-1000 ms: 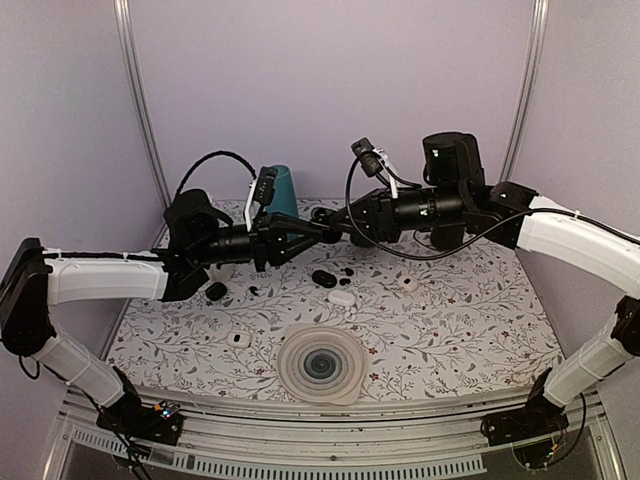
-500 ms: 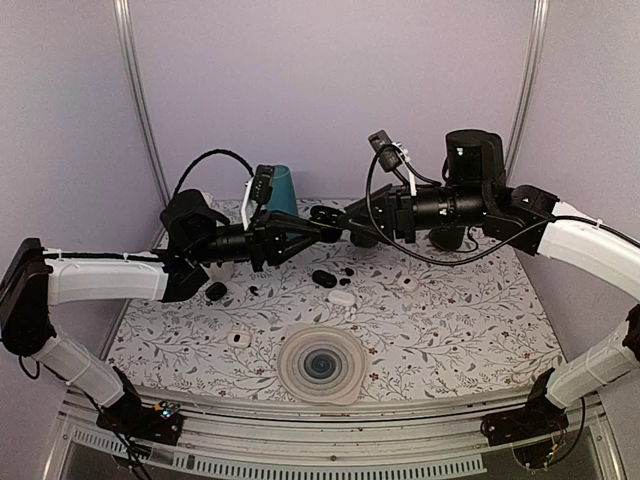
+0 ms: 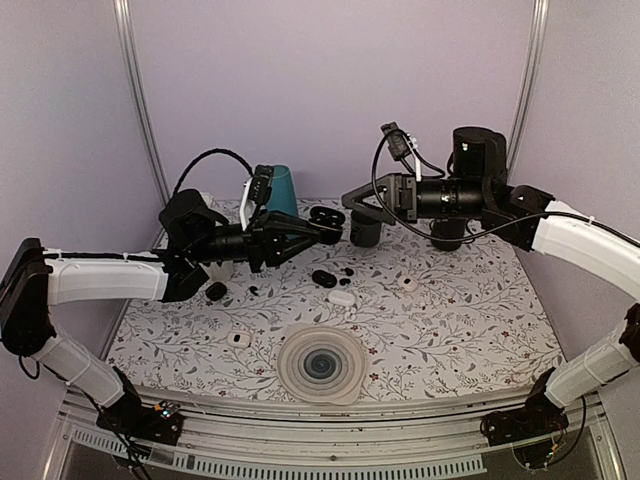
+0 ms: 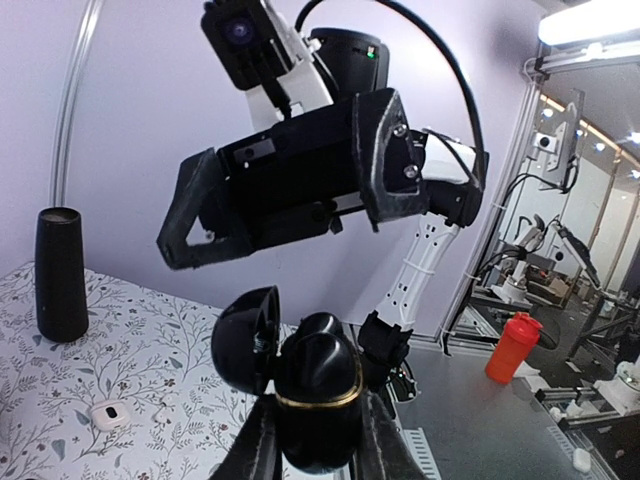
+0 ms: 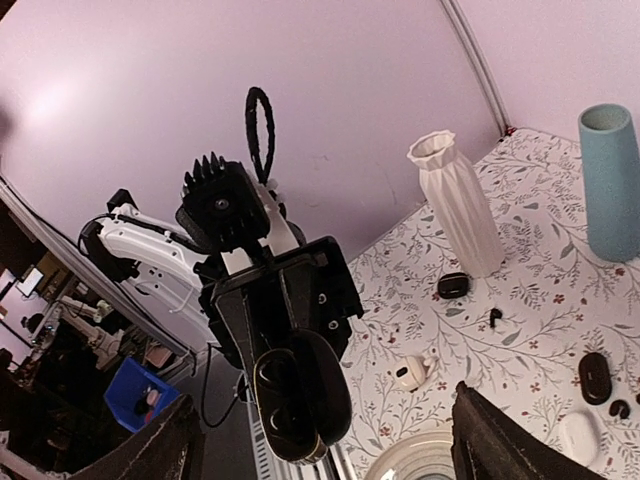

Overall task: Insert the wireless bluetooth earbuds into the charging case
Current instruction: Close the charging case with the earbuds, then pass from the left arm to the right

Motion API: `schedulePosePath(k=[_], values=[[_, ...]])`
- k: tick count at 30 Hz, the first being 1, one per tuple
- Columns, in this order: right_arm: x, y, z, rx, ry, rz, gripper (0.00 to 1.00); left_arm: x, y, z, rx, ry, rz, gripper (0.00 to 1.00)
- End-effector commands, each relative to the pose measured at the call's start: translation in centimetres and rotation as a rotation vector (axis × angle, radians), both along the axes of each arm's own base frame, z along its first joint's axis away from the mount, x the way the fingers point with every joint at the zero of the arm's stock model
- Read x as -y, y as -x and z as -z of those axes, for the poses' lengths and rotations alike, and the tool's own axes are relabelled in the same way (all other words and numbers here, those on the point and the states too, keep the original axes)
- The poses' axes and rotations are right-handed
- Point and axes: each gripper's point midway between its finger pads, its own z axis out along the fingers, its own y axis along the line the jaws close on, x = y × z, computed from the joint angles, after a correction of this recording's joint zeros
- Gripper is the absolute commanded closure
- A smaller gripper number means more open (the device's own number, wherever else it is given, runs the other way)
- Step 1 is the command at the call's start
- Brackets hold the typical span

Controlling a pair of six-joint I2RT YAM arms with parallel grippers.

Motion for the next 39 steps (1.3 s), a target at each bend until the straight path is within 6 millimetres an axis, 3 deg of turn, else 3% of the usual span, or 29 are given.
schedulePosePath(k=[1,6,13,21,22,25,39], values=[[-2.1,2.0,-0.5,-0.067,-0.092,-0.176,0.12,-0.4,0.0,-1.2,0.034,0.026,-0.006,1.0],[-3.1,4.2,-3.1,0.0,-0.136,-0.264,0.13,-0.3,-1.7,-0.1,-0.036,0.012,-0.063,1.0],[-1.5,5.5,-4.4,0.103,-0.155,-0.247,0.22,-0.8,-3.7,1.0,-0.125,0.001,-0.111,1.0],[-0.7,0.8,0.2,0.095,-0.027,0.036,0.3,-0.8,-3.1,-0.3,-0.123,0.034,-0.062,1.0],[-0.7,0.6,1.4,0.086,-0.014,0.045,0.3,-0.8,-3.1,-0.4,-0.128,0.038,-0.056,1.0],[-1.4,0.5,2.6,0.076,-0.027,0.026,0.33,-0.8,-2.9,-1.0,-0.146,0.054,-0.039,1.0],[-2.4,0.4,1.5,0.045,-0.222,-0.008,0.49,-0.4,-3.3,-1.4,-0.248,0.068,-0.009,1.0]])
